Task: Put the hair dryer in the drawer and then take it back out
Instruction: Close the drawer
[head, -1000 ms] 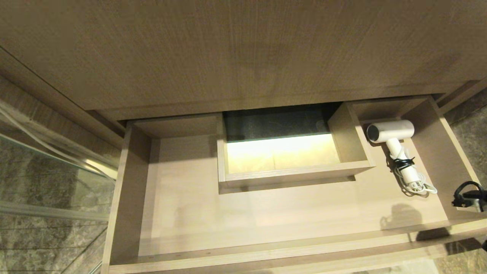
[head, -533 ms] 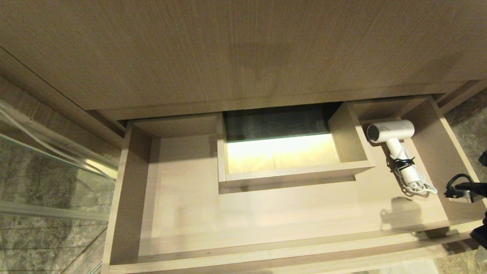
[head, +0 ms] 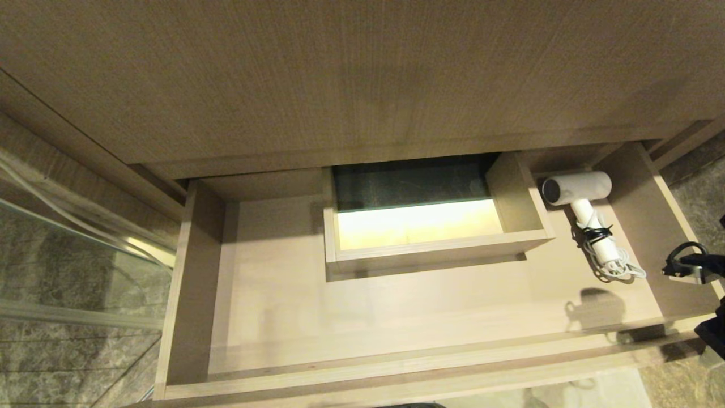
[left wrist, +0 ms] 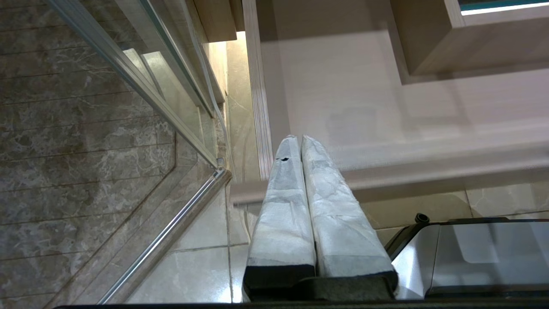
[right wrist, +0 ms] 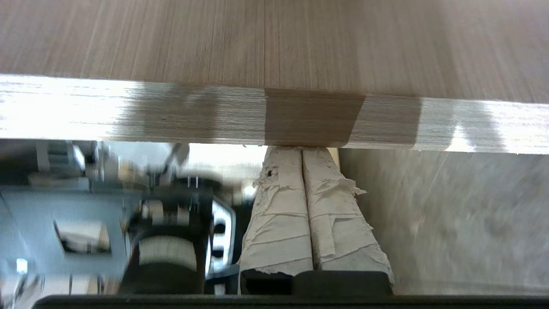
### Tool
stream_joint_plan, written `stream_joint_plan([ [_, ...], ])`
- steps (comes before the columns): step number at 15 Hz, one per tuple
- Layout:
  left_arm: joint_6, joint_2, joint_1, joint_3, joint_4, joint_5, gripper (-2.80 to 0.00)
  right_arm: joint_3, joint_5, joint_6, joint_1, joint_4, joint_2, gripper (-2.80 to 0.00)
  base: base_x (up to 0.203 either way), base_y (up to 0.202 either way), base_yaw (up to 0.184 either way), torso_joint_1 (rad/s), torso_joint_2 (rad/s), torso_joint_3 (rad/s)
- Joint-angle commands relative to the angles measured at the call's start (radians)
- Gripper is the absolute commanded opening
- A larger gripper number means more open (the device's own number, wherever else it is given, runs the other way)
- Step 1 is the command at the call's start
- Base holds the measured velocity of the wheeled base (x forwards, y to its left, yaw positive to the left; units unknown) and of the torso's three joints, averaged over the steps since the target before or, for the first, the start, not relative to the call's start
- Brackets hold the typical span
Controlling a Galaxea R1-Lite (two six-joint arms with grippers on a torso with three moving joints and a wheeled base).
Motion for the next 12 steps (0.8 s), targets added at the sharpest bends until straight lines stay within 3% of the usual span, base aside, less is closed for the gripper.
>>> stream_joint_plan([
  [1, 0.0, 0.0, 0.0, 0.0, -0.001, 0.0, -2.8, -0.001, 0.038, -0.001, 0.002, -0.094, -0.034, -2.8, 0.0, 0.0, 0.0, 0.0, 0.0, 0.0],
  [3, 0.0, 0.0, 0.0, 0.0, -0.001, 0.0, -2.8, -0.001, 0.1, 0.035, 0.006, -0.202, -0.047, -2.8, 0.0, 0.0, 0.0, 0.0, 0.0, 0.0],
  [8, 0.0, 0.0, 0.0, 0.0, -0.001, 0.0, -2.8, -0.022, 0.117, 0.125, 0.065, -0.595, -0.043, -2.8, 0.0, 0.0, 0.0, 0.0, 0.0, 0.0],
  [12, 0.0, 0.0, 0.0, 0.0, -0.001, 0.0, -2.8, -0.014, 0.138, 0.13, 0.068, -0.643, -0.102, -2.8, 0.0, 0.0, 0.0, 0.0, 0.0, 0.0],
])
